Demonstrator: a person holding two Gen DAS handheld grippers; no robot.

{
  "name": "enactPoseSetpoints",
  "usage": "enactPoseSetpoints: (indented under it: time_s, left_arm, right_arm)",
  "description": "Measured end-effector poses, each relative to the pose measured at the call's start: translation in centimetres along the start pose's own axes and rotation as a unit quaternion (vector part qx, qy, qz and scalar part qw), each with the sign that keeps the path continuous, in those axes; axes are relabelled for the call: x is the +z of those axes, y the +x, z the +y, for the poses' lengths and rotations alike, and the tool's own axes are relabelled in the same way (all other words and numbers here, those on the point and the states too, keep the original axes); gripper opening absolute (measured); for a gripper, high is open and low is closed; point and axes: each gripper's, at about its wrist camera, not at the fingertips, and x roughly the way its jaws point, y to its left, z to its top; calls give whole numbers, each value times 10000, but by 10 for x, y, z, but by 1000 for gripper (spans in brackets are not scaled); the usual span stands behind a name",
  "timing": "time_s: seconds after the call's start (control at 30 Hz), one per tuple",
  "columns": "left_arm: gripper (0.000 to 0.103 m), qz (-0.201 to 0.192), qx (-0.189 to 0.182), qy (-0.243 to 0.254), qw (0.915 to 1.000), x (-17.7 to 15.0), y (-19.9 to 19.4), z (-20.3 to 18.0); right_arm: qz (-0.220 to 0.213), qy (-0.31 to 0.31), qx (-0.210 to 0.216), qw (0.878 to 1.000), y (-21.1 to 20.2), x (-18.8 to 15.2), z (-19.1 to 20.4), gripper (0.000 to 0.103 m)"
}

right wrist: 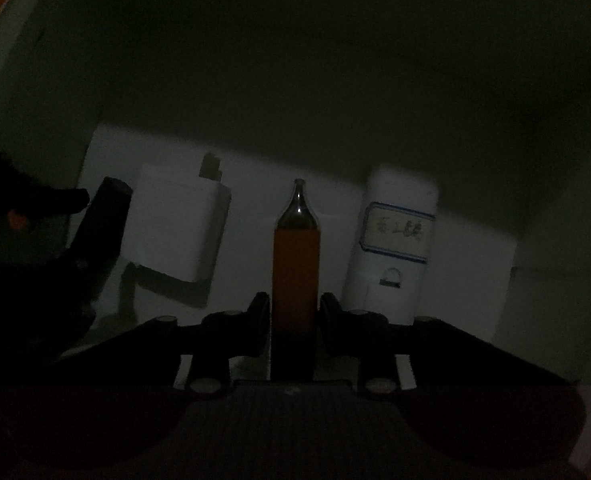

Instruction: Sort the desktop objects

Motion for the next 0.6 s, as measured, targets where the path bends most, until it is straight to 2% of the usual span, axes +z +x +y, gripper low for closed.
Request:
enactPoseSetpoints:
  time_s: [0.07,0.13,0.17,0.2,0.23,0.27,0.3,0.5,0.6]
  left_arm:
    - [42,-29,-15,47,10000,0,-3,-1]
    - [54,-193,-56,86,9998,-2,-10,-3]
    - [70,-367,-172,61,9992,-3,-16,-4]
    - [78,-539,-276,38,9982,-4,-23,-4]
    - [80,-688,-246,32,9973,-5,-30,-7]
    - [93,-810,-199,16,9965,-5,-37,-9]
    - [100,-935,-164,-6,9955,-6,-44,-10]
    - [101,-1505,-376,-418,9870,5,-89,0]
    - [102,-1776,-363,-742,9806,24,-106,10]
  right_arm:
    - [6,82,84,9999,-3,0,-2,50]
    - [-76,116,96,9999,-12,-2,0,64]
    - [-156,122,92,9998,-18,-3,1,66]
    - [-255,144,142,9995,-26,-3,0,68]
    - [-358,170,209,9990,-34,-3,-1,68]
    - [-462,196,275,9984,-43,-3,-2,68]
    - [-576,233,349,9975,-52,-2,-4,69]
    - [-1226,507,626,9892,-104,9,-14,69]
    - [-1512,608,682,9843,-123,24,-13,70]
